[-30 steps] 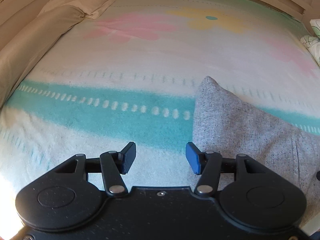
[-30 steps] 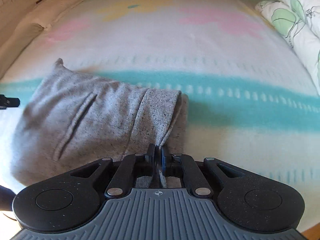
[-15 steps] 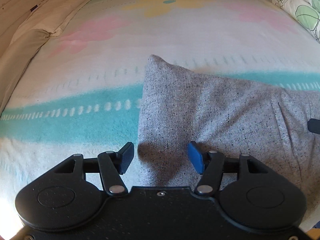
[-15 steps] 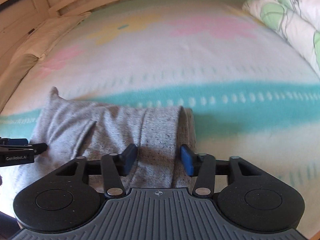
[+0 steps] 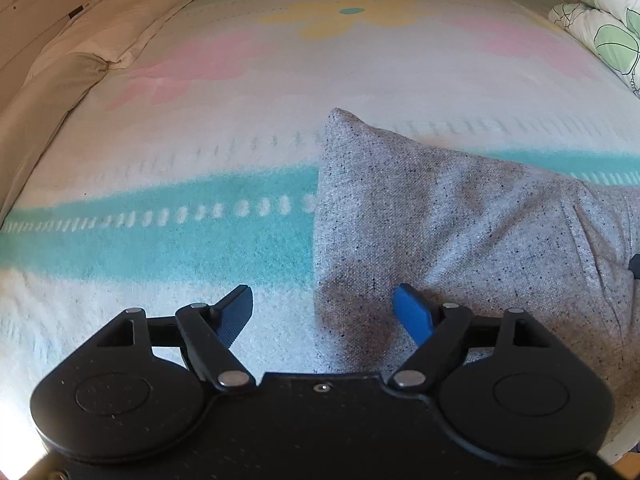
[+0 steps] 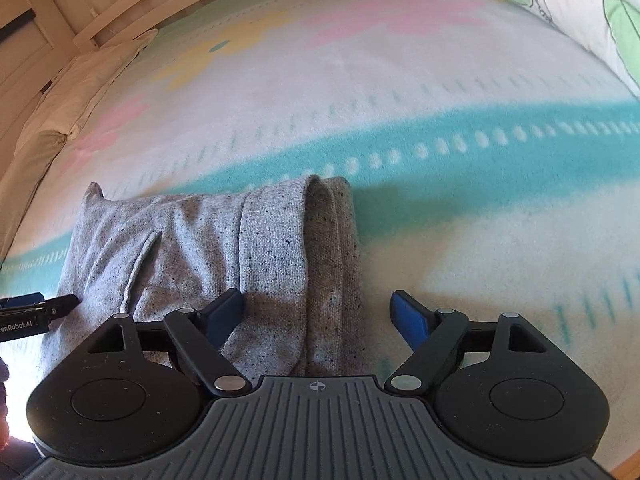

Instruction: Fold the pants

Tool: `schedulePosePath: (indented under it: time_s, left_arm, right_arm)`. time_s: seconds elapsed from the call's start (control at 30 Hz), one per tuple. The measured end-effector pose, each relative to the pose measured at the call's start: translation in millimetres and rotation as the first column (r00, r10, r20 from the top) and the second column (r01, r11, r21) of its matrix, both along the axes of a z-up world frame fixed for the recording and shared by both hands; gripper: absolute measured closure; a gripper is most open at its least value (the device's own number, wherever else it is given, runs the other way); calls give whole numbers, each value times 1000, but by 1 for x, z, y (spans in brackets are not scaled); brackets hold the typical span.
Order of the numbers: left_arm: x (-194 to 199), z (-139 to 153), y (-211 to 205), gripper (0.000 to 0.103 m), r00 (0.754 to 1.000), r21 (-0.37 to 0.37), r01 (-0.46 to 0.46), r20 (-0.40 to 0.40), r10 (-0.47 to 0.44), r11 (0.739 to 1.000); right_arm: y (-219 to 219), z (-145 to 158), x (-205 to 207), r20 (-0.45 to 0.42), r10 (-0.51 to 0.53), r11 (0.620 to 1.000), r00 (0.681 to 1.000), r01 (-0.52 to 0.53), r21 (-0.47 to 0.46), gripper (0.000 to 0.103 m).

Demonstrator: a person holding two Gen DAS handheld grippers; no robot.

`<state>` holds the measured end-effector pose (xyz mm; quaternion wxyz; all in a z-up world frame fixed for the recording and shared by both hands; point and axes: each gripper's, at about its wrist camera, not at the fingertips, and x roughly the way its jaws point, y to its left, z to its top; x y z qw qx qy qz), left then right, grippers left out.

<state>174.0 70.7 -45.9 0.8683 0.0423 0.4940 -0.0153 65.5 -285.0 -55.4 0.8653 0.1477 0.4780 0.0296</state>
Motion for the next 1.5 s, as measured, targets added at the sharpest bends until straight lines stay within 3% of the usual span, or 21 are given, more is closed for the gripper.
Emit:
schedulePosePath:
  time_s: [0.37,0.53,0.67,0.77,0.8,0.83,0.9,0.93,0.97,1.03,1.17,1.3,1.5]
  left_arm:
    - [14,-16,22,7,996,-150,-71,-59,63,986]
    - [21,-24,32,4,991,-259,-84,-124,53,962]
    - [24,-27,29,2,993,-253,-53,-118,24,966]
    - [28,-28,29,2,992,-266,-54,-123,21,962]
    - [29,-28,29,2,992,-273,-55,-126,21,961]
    - [30,-28,29,5,992,-274,-51,-125,17,960]
    - [29,-25,27,16,994,-283,-31,-108,0,959]
    - [28,-23,25,29,995,-292,-16,-100,-14,956]
    - [27,-20,23,47,995,-317,7,-93,-38,948]
    - [27,-15,17,61,994,-353,21,-91,-56,935]
    - [23,-10,3,79,996,-287,51,-50,-68,957]
    - [20,-2,-3,84,999,-267,36,-24,-43,963]
    - [8,23,-3,93,999,-272,12,38,-2,962]
  right_arm:
    - [4,-3,4,-10,26,1000,1000,-26,-10,14]
    - [7,-5,6,-14,48,999,999,-48,-3,13]
    - [6,-6,10,-14,71,997,997,-71,18,13]
    - [6,-5,10,-7,89,996,996,-88,23,19]
    - [7,-5,10,0,102,994,995,-102,30,29]
    - [6,-3,10,11,118,991,993,-118,67,40]
    - [4,-3,10,13,118,986,993,-119,113,54]
    - [4,-3,10,13,112,986,994,-112,124,58]
    - [4,-2,9,16,107,986,994,-108,130,60]
    - [7,1,8,26,114,987,993,-117,113,65]
    - [21,9,3,61,149,988,987,-151,28,70]
    - [30,19,-2,104,168,986,980,-166,-27,74]
    - [34,42,-7,166,167,986,972,-165,-21,76]
